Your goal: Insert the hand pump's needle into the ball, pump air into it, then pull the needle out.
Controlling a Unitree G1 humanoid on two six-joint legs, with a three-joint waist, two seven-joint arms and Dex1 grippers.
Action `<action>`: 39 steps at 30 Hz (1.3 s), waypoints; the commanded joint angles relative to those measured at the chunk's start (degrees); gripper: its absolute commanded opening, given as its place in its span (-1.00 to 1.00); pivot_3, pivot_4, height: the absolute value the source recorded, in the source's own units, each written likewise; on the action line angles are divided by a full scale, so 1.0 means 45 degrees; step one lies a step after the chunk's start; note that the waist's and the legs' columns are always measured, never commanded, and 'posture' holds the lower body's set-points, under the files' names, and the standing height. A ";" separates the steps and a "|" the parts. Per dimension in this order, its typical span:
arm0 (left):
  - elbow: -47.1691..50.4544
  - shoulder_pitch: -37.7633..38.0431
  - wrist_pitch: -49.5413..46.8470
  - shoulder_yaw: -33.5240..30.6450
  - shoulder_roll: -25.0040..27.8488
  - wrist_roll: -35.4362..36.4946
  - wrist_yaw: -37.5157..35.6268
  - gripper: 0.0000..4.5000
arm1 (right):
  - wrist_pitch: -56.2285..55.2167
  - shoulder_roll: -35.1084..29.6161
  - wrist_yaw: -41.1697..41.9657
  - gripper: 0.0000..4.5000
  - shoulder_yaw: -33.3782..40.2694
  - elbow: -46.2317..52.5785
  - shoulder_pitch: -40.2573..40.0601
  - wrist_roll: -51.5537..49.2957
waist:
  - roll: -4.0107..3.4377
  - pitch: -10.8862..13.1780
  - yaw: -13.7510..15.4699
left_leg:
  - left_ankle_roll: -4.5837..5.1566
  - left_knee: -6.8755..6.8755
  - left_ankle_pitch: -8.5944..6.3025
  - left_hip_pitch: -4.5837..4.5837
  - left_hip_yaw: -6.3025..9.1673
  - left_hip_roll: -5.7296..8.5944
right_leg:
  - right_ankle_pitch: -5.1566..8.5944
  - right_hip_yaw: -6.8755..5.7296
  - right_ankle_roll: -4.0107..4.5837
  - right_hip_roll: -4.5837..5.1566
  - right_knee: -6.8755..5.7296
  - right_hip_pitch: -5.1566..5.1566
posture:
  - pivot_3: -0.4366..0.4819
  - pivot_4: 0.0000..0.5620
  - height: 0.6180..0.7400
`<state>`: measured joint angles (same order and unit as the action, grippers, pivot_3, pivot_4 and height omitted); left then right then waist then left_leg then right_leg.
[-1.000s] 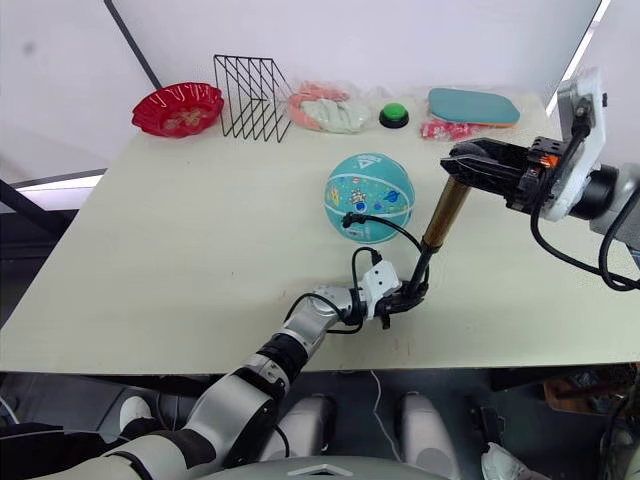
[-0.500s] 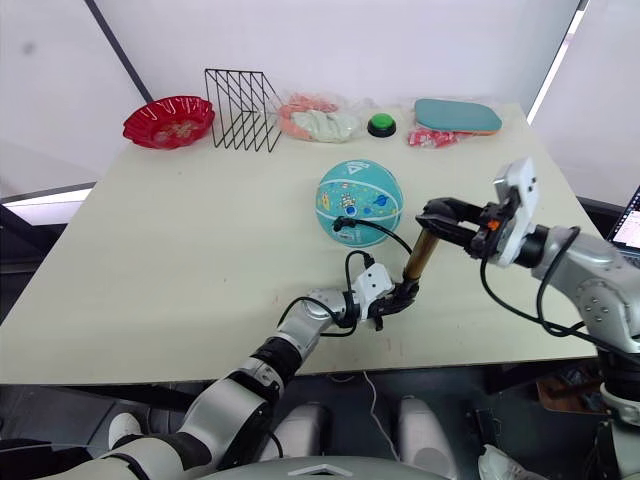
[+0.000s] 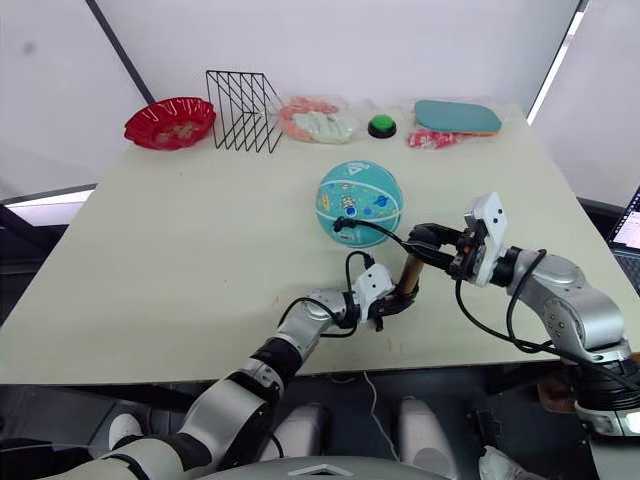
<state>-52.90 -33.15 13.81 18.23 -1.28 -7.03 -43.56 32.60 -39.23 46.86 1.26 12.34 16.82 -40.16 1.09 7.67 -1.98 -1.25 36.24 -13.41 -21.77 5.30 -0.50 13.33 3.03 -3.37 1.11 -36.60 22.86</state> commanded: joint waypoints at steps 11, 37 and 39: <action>-0.0837 0.0466 -0.0393 0.0161 0.0095 -0.0109 -0.0292 -0.53 | 0.3979 -0.2634 -0.1412 -0.27 0.3840 0.0881 0.4160 -0.3577 | -0.0082 0.0256 0.0284 | 0.0004 0.0025 0.0003 -0.0205 0.0002 0.0043 | -0.0041 0.0002 -0.0057 0.0040 0.0003 0.0168 | -0.05 -0.47 1.00; -0.0481 0.0663 -0.0398 0.0258 0.0142 -0.0066 -0.0144 -0.53 | 0.0284 0.0499 -0.0543 -0.27 -0.1429 -0.1382 -0.0420 0.1317 | 0.0027 0.0109 -0.0031 | 0.0006 0.0008 -0.0001 0.0015 -0.0019 -0.0019 | -0.0002 0.0010 0.0000 -0.0022 -0.0023 0.0006 | -0.05 -0.47 1.00; -0.0427 0.0691 -0.0426 0.0248 0.0177 -0.0049 -0.0166 -0.53 | -0.0371 0.0927 -0.0339 -0.27 -0.1809 -0.1721 -0.0744 0.1764 | 0.0026 0.0066 -0.0087 | 0.0005 0.0005 -0.0001 0.0024 -0.0014 -0.0022 | -0.0001 0.0005 0.0000 -0.0023 -0.0022 -0.0005 | -0.05 -0.47 1.00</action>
<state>-52.35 -32.73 14.15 18.29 -0.61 -6.23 -43.10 30.02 -34.89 45.32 -0.95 9.63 17.03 -38.31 1.21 7.97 -2.37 -1.22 36.27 -13.41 -21.66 5.21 -0.58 13.33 3.08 -3.38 1.02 -36.70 22.83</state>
